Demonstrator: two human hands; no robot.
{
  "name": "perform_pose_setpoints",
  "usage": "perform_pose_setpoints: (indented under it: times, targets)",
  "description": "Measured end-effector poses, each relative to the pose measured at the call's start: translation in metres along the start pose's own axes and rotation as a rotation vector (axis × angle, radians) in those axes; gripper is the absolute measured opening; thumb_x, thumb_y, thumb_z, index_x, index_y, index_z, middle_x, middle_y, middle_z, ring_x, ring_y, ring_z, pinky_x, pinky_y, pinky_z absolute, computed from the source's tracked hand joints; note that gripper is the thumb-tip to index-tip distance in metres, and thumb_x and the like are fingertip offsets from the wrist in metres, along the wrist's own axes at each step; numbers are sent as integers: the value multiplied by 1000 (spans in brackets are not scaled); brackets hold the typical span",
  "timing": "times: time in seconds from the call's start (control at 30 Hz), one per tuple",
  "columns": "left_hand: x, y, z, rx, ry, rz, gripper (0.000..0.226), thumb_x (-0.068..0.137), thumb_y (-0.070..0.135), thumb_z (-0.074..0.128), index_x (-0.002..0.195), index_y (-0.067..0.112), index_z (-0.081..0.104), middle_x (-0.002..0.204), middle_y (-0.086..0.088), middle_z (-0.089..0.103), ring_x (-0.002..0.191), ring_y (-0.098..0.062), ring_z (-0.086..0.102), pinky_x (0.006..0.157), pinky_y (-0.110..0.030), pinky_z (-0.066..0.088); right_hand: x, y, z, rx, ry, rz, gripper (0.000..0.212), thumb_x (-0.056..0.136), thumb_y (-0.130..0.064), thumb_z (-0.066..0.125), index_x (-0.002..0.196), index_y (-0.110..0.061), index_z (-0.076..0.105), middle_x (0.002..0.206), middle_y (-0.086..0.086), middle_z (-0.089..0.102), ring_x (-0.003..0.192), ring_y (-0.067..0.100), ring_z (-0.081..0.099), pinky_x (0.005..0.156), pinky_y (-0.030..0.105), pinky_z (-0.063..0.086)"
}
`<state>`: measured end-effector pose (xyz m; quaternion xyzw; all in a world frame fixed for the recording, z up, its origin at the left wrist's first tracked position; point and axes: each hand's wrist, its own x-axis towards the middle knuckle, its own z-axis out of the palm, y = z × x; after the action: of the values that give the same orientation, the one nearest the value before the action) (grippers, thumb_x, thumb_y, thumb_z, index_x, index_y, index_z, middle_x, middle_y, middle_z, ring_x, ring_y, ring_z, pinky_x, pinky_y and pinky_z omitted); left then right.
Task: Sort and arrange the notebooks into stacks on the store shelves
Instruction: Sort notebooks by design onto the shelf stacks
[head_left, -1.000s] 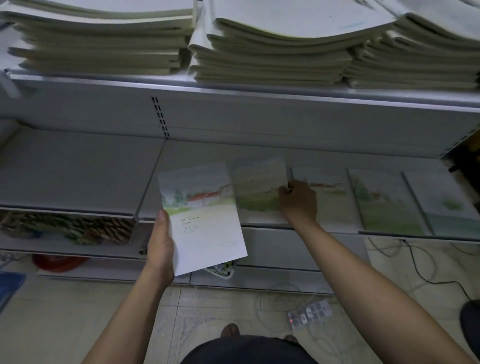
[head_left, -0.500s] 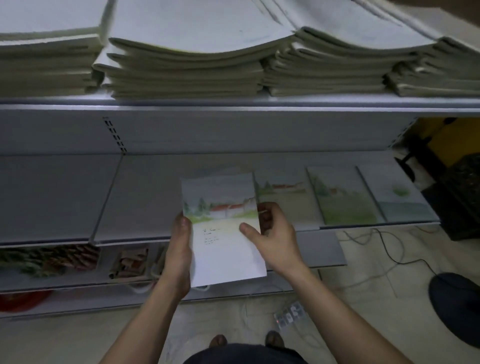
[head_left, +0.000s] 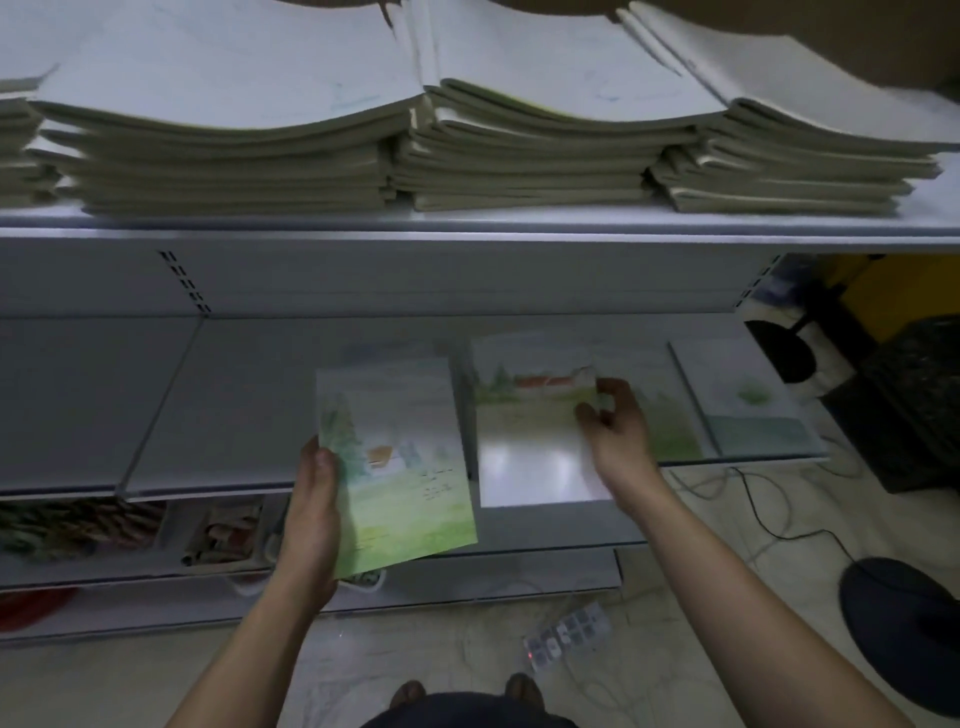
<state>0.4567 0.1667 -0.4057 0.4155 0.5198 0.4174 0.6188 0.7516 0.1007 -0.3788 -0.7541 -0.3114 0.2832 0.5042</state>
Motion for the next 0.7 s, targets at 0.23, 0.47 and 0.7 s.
perform_pose_setpoints:
  times: [0.23, 0.47, 0.7]
  targets:
    - [-4, -4, -3, -84, 101, -30, 58, 98, 62, 40, 145, 29, 49, 134, -10, 64, 117, -35, 65, 100, -64, 51, 54, 18, 11, -199, -29, 91, 29, 102, -15, 50, 131, -12, 44, 117, 13, 55, 86, 24, 51, 59, 31, 37]
    - [-12, -1, 8, -114, 61, -25, 58, 96, 61, 42, 139, 23, 52, 125, -18, 67, 110, -44, 67, 94, -70, 52, 56, 21, 33, -397, 76, 41, 39, 98, -25, 64, 130, -3, 60, 125, 15, 66, 110, 30, 64, 81, 26, 41]
    - [-7, 0, 24, -203, 0, -220, 58, 105, 61, 28, 129, 24, 66, 115, -15, 76, 100, -38, 75, 87, -55, 58, 27, 17, 30, -463, 176, -119, 36, 100, -32, 57, 130, -12, 64, 127, 7, 67, 118, 30, 59, 97, 33, 45]
